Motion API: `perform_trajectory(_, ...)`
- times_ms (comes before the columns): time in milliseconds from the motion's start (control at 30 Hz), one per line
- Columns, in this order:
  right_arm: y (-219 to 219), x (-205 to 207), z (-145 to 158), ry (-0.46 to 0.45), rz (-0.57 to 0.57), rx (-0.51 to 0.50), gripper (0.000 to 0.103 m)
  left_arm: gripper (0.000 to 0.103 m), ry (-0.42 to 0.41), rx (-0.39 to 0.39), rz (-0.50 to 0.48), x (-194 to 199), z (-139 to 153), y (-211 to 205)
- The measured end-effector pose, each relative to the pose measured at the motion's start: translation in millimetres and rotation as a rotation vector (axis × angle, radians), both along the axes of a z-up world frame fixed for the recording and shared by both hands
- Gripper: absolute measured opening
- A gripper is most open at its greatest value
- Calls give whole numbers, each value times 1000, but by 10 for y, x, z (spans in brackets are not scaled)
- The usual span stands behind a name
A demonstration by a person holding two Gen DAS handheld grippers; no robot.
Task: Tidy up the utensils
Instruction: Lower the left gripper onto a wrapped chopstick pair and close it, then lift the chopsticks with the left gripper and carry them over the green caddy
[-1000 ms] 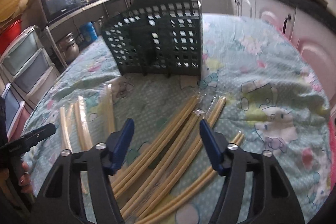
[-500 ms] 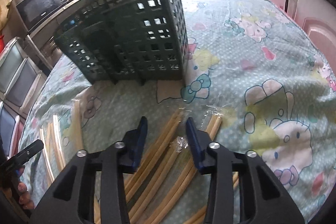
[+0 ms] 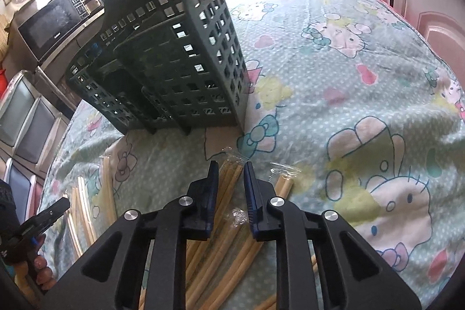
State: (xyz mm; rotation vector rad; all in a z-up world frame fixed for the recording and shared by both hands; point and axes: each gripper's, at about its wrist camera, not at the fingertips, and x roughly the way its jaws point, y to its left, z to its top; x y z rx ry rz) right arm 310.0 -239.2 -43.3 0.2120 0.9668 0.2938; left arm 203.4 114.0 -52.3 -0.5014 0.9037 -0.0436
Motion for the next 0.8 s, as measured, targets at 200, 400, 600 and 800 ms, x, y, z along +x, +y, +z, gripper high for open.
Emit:
perform_trajectory(200,-49,-78,79,-33,30,41,16,10,-14,17,-26,17,45,-27)
perform_trajectory(400,-60,-184,241,-89,78,92,15,8,-52,22,-40,2,198,-21)
perform_trajectory(600,-50,-277,454,-144,121,114,15,6,-104,43,-56,8,447,-83)
perform_trajectory(800,-63,-404,734,-210,163,125,13,3,-172,74,-90,41,756,-214)
